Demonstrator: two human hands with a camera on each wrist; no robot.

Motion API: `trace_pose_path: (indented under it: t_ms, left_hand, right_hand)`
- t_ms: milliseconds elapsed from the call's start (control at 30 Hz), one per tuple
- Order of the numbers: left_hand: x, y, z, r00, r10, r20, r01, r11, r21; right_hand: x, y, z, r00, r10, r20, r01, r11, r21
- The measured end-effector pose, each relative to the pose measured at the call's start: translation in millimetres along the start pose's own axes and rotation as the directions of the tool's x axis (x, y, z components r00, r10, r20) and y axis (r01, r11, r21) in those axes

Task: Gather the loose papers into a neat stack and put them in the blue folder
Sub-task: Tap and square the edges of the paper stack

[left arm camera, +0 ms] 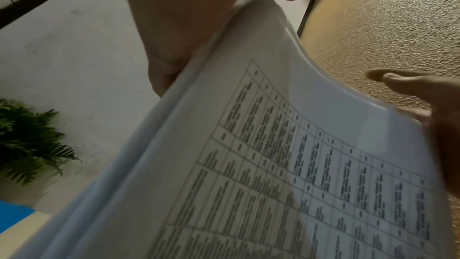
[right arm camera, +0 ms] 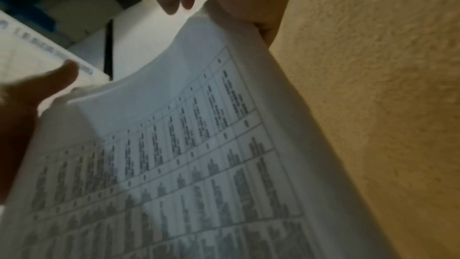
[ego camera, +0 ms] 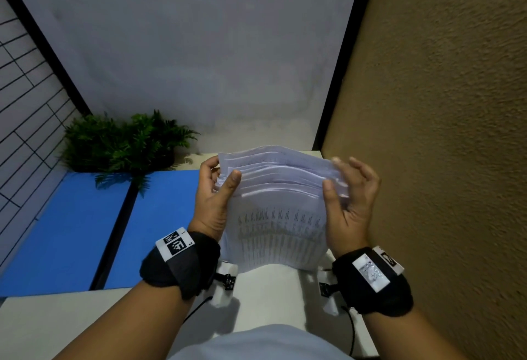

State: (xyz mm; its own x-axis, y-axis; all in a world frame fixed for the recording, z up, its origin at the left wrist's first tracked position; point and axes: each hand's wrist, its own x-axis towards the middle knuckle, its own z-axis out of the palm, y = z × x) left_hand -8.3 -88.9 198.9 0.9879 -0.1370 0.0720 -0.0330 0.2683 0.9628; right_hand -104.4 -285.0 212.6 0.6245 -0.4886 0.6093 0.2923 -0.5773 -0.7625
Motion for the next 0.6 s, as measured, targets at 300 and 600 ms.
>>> trace_pose_path:
  t_ms: [300,600]
  left_hand:
    - [-4,3,7,0.996,0.029,-0.088,-0.02,0.995,0.098]
    - [-11,11,18,0.997,0.044,-0.07,-0.039,0.996,0.075]
  right_hand:
    - [1,7,8,0.993,0.12,0.021,-0.119,0.992,-0.046]
    - [-11,8,11,0.987,0.157,-0.028,-0.156,0.987,0.023]
